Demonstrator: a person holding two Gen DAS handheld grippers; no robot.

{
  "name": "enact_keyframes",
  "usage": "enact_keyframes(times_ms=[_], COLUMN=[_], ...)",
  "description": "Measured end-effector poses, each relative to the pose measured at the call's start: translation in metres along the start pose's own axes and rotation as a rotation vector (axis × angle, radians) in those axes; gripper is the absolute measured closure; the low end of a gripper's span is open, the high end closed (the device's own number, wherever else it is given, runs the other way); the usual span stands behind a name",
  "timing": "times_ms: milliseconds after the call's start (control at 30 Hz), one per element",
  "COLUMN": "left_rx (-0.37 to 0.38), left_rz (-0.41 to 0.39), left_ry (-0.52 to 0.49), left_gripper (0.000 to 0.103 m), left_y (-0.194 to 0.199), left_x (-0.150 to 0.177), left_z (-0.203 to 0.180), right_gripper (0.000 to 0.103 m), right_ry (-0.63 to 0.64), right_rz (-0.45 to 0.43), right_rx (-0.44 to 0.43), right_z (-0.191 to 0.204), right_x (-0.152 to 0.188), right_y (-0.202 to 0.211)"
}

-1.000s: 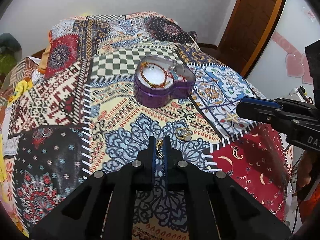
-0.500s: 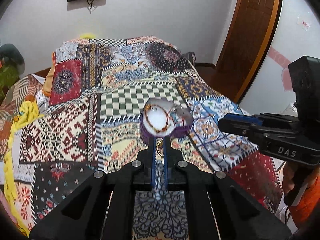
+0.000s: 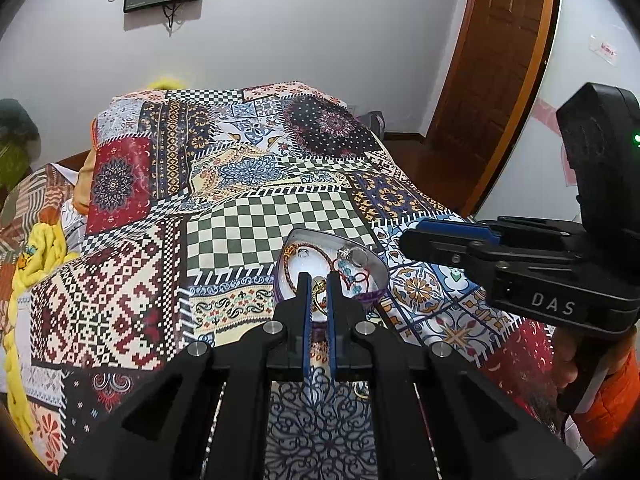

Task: Organize jewelry
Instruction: 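Carry both items over the purple tin and open both tools to drop them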

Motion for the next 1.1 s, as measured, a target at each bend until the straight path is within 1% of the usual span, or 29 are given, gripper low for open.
enact_keyframes(times_ms=[200, 433, 533, 767, 900, 1100], left_rx=[0.005, 0.006, -0.007, -0.001, 0.005, -0.021], left_rz=[0.011, 0.029, 0.036, 0.056, 0.053, 0.032], left_ry=[-0.006, -0.011, -0.017, -0.006, 0.014, 0.012], left_gripper=[0.098, 0.098, 0.098, 0.098, 0.098, 0.098], left_y=[-0.014, -0.028, -0.033, -0.042, -0.04, -0.032], left_x=[-0.003, -0.003, -0.003, -0.003, -0.004, -0.009], left_z=[0.002, 0.003, 0.005, 0.01, 0.013, 0.018], right_gripper=[0.083, 0.083, 0.083, 0.083, 0.083, 0.083], right_ry=[0.003, 0.019, 0.029, 0.056, 0.067, 0.091], right_rz=[0.019, 0.064, 0.086, 0.125, 0.135, 0.142], right_rx=[-0.016, -0.029, -0.038, -0.037, -0.036, -0.03], right_z=[-0.002, -0.005, -0.004, -0.004, -0.003, 0.001], right_x=[-0.004, -0.008, -0.008, -0.004, -0.004, -0.004], right_y=[-0.015, -0.036, -0.044, -0.057, -0.061, -0.065])
Point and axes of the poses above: each gripper's, at about its wrist camera, not at the fingertips, and y roughly against the way its jaws point, z to its left, x to its underside, the point moved 4 cm from there along -y, roughly the way its jaws point, and after that the axes turned 3 degrees about -z, right-handed, at the moved point
